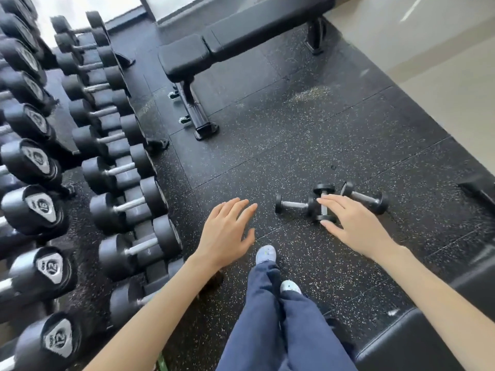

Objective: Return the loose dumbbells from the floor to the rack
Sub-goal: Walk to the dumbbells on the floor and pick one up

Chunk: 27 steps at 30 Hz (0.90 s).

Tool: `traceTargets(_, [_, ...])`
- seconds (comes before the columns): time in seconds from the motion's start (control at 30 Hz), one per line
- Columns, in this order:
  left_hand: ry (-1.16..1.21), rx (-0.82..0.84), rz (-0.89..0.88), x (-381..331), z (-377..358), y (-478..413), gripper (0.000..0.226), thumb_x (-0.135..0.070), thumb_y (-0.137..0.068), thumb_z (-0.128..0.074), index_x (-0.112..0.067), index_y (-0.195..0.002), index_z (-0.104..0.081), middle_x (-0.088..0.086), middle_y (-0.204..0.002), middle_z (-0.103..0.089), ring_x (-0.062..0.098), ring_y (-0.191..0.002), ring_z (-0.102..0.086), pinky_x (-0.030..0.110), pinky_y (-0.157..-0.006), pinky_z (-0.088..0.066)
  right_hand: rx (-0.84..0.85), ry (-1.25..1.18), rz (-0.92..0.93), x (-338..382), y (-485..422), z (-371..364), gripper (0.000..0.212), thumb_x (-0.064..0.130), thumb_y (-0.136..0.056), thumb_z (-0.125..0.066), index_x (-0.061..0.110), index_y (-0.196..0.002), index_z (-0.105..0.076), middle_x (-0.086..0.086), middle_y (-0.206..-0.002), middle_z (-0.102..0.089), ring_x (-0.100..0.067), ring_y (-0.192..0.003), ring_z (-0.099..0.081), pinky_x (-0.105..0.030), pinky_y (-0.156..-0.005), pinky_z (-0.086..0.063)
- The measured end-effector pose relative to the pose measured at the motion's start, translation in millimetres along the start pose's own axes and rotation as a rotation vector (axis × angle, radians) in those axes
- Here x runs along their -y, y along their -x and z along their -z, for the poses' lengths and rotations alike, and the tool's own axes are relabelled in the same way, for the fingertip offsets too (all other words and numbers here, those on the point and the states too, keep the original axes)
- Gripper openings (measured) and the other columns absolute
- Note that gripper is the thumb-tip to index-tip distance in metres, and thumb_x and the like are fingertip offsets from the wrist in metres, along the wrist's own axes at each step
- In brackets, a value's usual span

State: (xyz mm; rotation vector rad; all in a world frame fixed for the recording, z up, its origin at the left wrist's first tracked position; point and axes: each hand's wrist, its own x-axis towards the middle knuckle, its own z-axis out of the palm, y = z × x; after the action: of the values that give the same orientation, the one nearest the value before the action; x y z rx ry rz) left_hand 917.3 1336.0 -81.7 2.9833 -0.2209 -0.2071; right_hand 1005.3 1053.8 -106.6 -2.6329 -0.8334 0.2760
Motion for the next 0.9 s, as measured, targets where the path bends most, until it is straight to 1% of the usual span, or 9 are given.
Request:
traceTargets(0.13, [-0.014,0.046,-0.056,28,-36,-66,0.053,-0.04,-0.084,-0.039,-0.016,-0.128,-0.057,0.004,-0.126,-0.062,0.024,-0.12,-0.056,0.04,-0.098,-0.045,0.003,-0.029,-0.082,-34,-40,-30,0.046,0.024,-0.084,-0.066,0.011,-0.127,-0.055,-0.006,-0.127,-0.059,-0.024,-0.118,-0.054,-0.037,-0.102,-0.039])
traceTargets(0.23, [-0.012,0.078,-0.071,43,-79,-113,0.053,-0.039,-0.083,-0.04,-0.016,-0.127,-0.058,0.005,-0.125,-0.062,0.025,-0.119,-0.056,0.04,-0.097,-0.046,0.028,-0.056,-0.129,-67,-66,-68,0.045,0.021,-0.082,-0.068,0.011,-0.125,-0.056,-0.007,-0.124,-0.061,-0.026,-0.115,-0.057,-0.038,-0.099,-0.042])
traceTargets(0.3, [-0.008,0.093,-0.084,46,-116,-139,0.053,-0.039,-0.082,-0.041,-0.015,-0.126,-0.058,0.005,-0.124,-0.063,0.025,-0.118,-0.057,0.04,-0.097,-0.047,0.065,-0.084,-0.173,-92,-81,-100,0.045,0.021,-0.083,-0.067,0.011,-0.125,-0.056,-0.007,-0.127,-0.059,-0.025,-0.117,-0.055,-0.037,-0.1,-0.04])
traceTargets(0.4, [-0.024,0.12,-0.122,53,-187,-173,0.052,-0.039,-0.081,-0.047,-0.016,-0.126,-0.059,0.005,-0.124,-0.063,0.025,-0.117,-0.058,0.04,-0.097,-0.047,0.127,-0.119,-0.211,-137,-102,-160,0.044,0.024,-0.087,-0.062,0.013,-0.129,-0.052,-0.003,-0.134,-0.053,-0.022,-0.123,-0.05,-0.033,-0.104,-0.036])
traceTargets(0.47, [-0.042,0.15,-0.135,60,-243,-194,0.052,-0.038,-0.078,-0.052,-0.016,-0.125,-0.06,0.006,-0.124,-0.063,0.025,-0.117,-0.058,0.04,-0.097,-0.047,0.144,-0.138,-0.226,-170,-115,-205,0.043,0.026,-0.089,-0.06,0.016,-0.13,-0.05,0.0,-0.135,-0.051,-0.021,-0.123,-0.048,-0.033,-0.103,-0.036])
traceTargets(0.63, [-0.072,0.176,-0.12,81,-385,-244,0.056,-0.042,-0.079,-0.041,-0.015,-0.123,-0.061,0.006,-0.123,-0.064,0.026,-0.116,-0.059,0.04,-0.096,-0.048,0.186,-0.161,-0.258,-246,-145,-325,0.046,0.031,-0.092,-0.055,0.021,-0.135,-0.044,0.005,-0.14,-0.045,-0.014,-0.128,-0.042,-0.03,-0.104,-0.037])
traceTargets(0.7, [-0.071,0.184,-0.108,91,-440,-263,0.054,-0.041,-0.08,-0.044,-0.014,-0.123,-0.06,0.008,-0.124,-0.063,0.027,-0.116,-0.059,0.041,-0.096,-0.048,0.184,-0.17,-0.257,-275,-157,-371,0.046,0.03,-0.091,-0.057,0.02,-0.134,-0.045,0.004,-0.139,-0.047,-0.014,-0.128,-0.043,-0.031,-0.104,-0.037])
traceTargets(0.8, [-0.064,0.189,-0.089,102,-518,-284,0.054,-0.039,-0.08,-0.055,-0.012,-0.126,-0.058,0.009,-0.13,-0.06,0.029,-0.12,-0.056,0.044,-0.1,-0.045,0.175,-0.197,-0.274,-311,-171,-437,0.047,0.03,-0.09,-0.057,0.021,-0.134,-0.044,0.005,-0.139,-0.046,-0.013,-0.127,-0.042,-0.031,-0.102,-0.038])
traceTargets(0.9, [-0.073,0.159,-0.081,111,-578,-300,0.056,-0.044,-0.078,-0.047,-0.013,-0.122,-0.062,0.008,-0.125,-0.063,0.027,-0.115,-0.06,0.041,-0.094,-0.049,0.159,-0.192,-0.243,-339,-186,-494,0.048,0.029,-0.09,-0.058,0.02,-0.135,-0.043,0.005,-0.139,-0.045,-0.012,-0.129,-0.04,-0.026,-0.104,-0.032])
